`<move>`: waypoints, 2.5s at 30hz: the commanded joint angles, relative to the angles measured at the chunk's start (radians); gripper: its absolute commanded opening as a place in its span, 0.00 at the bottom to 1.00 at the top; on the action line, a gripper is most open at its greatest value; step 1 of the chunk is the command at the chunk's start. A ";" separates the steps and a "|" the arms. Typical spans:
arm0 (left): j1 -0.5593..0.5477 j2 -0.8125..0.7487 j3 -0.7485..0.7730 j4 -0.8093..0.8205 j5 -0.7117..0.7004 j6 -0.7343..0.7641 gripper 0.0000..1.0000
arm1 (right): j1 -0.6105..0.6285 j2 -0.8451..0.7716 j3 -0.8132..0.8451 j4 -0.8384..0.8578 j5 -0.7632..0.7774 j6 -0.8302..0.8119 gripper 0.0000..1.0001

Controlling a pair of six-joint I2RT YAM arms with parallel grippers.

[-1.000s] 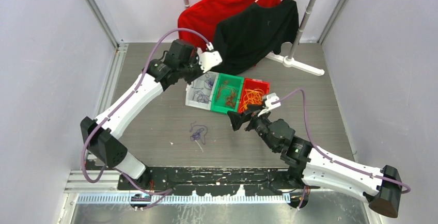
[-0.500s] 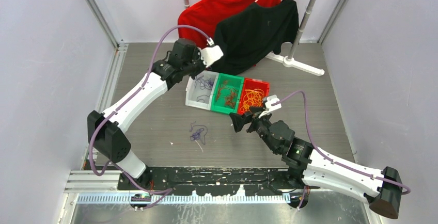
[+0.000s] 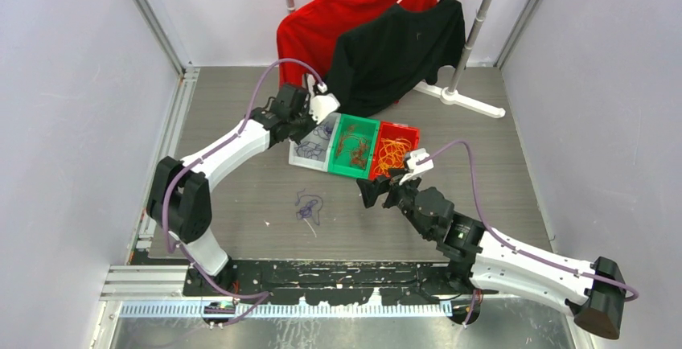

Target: Untangle the cables

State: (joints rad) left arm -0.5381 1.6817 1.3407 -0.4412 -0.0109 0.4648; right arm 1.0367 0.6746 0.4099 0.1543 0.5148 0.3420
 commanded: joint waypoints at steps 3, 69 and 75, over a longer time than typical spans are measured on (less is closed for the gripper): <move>0.010 -0.003 0.033 -0.029 0.053 -0.051 0.46 | -0.001 0.028 0.054 0.036 -0.008 -0.015 1.00; 0.142 -0.560 -0.212 -0.525 0.497 0.071 0.76 | 0.106 0.814 0.439 -0.005 -0.433 -0.053 0.01; 0.141 -0.585 -0.199 -0.571 0.670 0.061 0.75 | 0.103 0.654 0.487 -0.057 -0.585 -0.094 0.01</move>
State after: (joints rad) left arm -0.3988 1.1362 1.1088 -0.9867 0.4980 0.5480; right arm 1.1370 1.4437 0.8169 0.0826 0.0475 0.2832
